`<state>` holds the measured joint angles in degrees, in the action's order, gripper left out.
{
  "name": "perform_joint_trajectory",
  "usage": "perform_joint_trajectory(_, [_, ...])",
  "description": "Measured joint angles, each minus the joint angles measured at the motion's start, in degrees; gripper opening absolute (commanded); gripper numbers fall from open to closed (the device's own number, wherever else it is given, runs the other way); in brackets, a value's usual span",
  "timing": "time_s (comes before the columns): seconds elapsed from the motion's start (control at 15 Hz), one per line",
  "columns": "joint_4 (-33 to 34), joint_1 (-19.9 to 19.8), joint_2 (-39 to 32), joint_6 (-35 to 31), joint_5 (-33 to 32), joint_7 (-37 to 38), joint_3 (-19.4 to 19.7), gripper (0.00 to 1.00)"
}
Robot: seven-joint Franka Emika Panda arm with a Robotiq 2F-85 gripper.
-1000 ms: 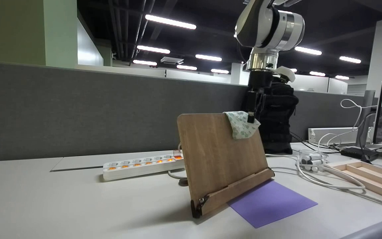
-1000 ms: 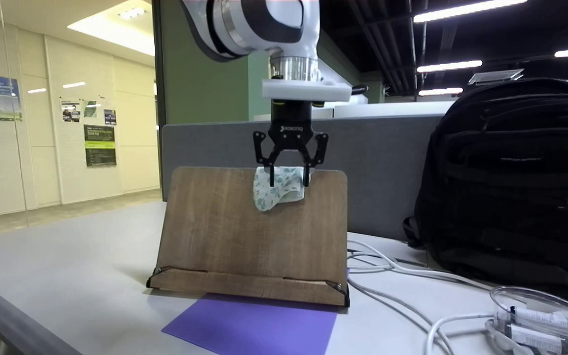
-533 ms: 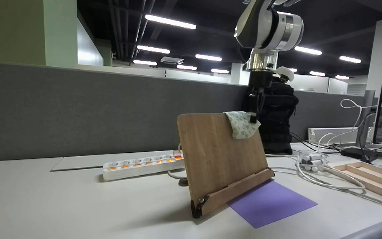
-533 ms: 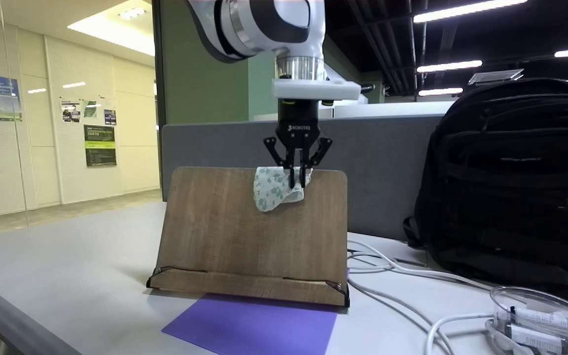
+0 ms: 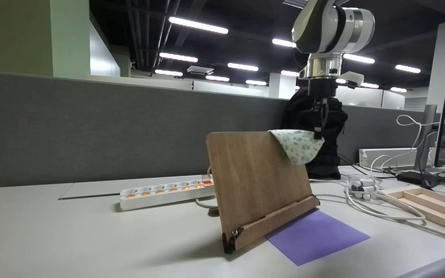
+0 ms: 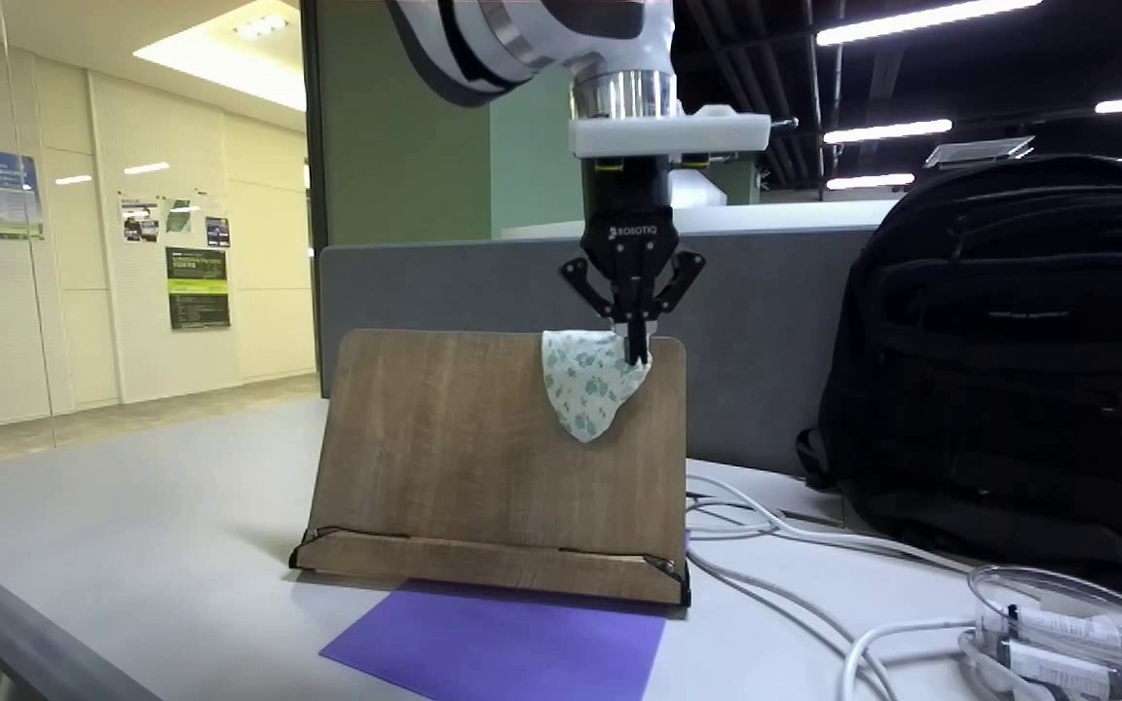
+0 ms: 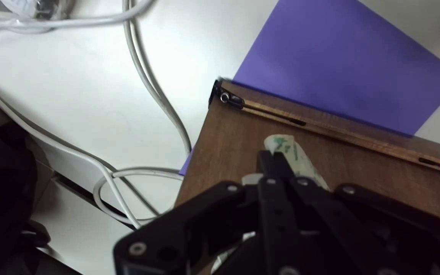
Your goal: Put the cloth on the table
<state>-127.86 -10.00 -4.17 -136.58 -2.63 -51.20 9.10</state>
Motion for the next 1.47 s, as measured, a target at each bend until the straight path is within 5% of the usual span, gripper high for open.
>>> perform_joint_trajectory(0.6, [-10.11,-5.27,5.34,0.81,-11.11,13.66,5.75,0.00])
perform_joint_trajectory(0.93, [-12.00,-7.60,-0.80,1.42,-16.54,23.17,8.07,0.00])
perform_joint_trajectory(1.33, [-10.90,-7.80,-9.44,1.69,-15.16,28.97,8.40,0.00])
perform_joint_trajectory(1.4, [-10.37,-7.80,-10.21,1.53,-14.47,29.32,8.30,0.26])
perform_joint_trajectory(1.47, [-9.68,-7.79,-10.78,1.47,-13.73,29.51,8.13,0.28])
